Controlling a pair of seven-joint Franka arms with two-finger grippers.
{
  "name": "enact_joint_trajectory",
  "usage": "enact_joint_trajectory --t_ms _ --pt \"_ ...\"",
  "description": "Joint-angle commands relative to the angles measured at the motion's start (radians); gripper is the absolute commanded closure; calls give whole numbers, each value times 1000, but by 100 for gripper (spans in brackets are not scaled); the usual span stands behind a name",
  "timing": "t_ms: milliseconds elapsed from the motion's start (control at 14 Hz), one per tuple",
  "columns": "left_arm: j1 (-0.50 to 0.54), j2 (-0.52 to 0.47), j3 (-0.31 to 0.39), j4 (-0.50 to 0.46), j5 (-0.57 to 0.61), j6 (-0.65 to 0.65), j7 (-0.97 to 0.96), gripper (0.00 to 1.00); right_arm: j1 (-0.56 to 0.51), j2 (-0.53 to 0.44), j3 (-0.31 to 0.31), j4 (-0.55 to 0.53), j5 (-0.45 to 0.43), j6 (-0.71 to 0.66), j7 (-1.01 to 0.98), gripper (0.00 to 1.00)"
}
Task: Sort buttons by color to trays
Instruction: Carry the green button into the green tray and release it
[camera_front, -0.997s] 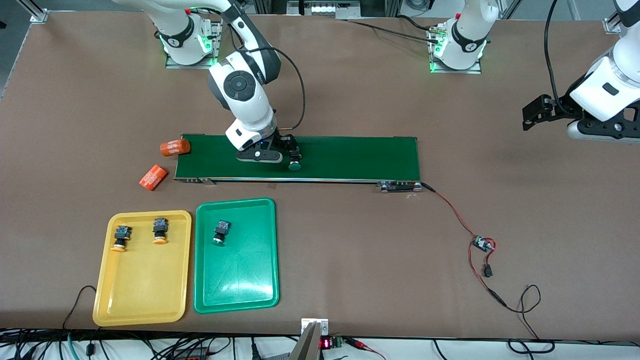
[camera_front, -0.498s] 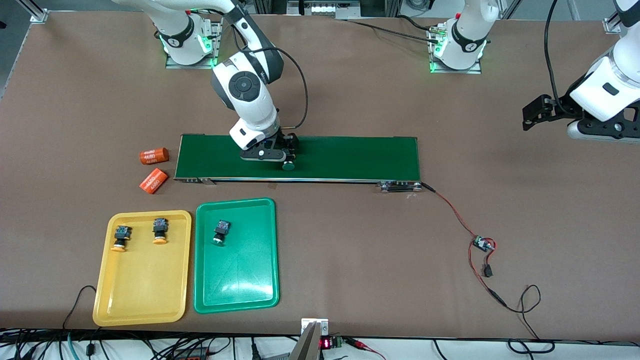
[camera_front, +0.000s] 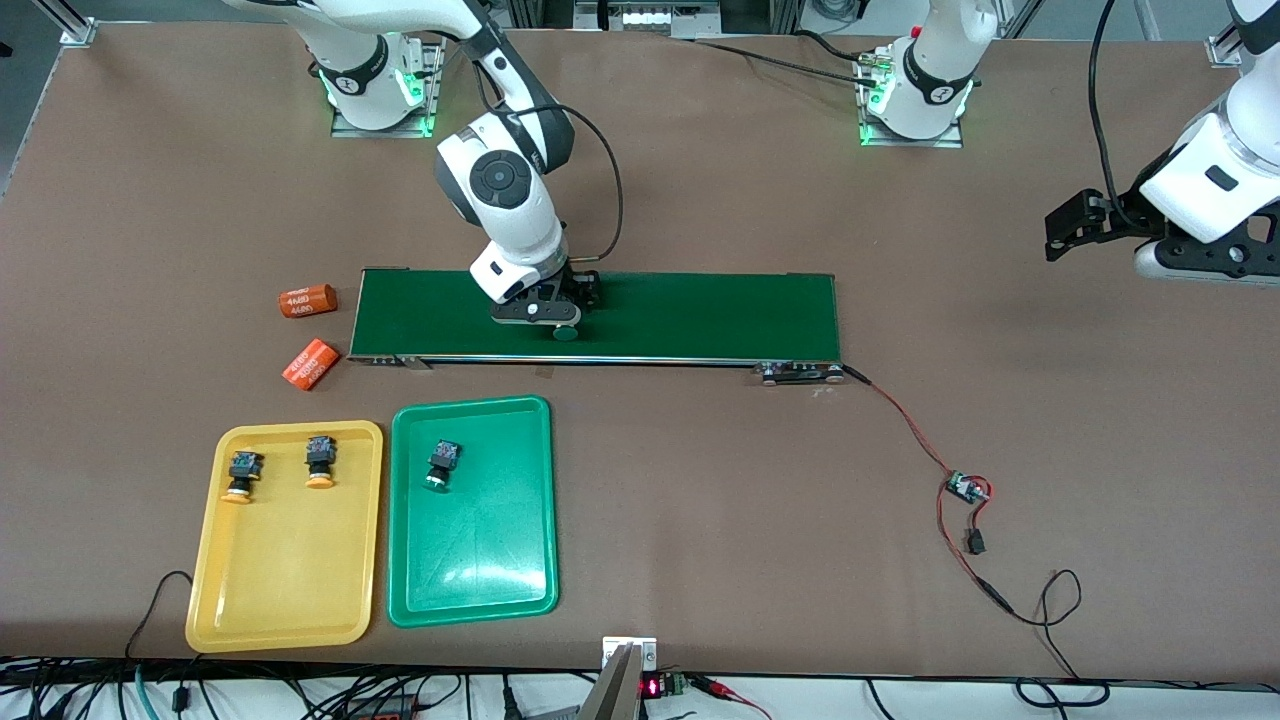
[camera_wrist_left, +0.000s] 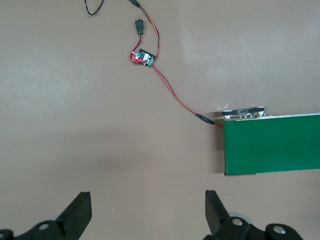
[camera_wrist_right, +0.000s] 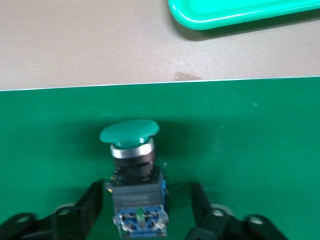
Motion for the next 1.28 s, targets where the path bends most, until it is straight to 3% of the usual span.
enact_joint_trajectory --t_ms 0,71,142,356,570,783,1210 --pt "8 -9 -3 0 -5 -8 10 0 0 11 -2 10 3 8 10 66" --pt "8 -9 -3 0 -5 -8 10 0 0 8 -3 10 6 5 10 80" --pt "8 -9 -3 0 -5 -8 10 0 -5 3 -3 12 6 5 6 87" --pt "8 -9 -3 0 -5 -8 10 0 -23 -31 -11 39 6 -37 -10 87" --pt "8 -9 -3 0 -5 -8 10 0 -60 -28 -15 163 -15 -163 -43 87" --pt "8 -9 -3 3 -5 -6 11 0 -94 -13 -40 260 -106 -188 -128 86" --pt "8 0 -3 9 -5 -8 10 0 -227 220 -42 485 -127 -124 -309 85"
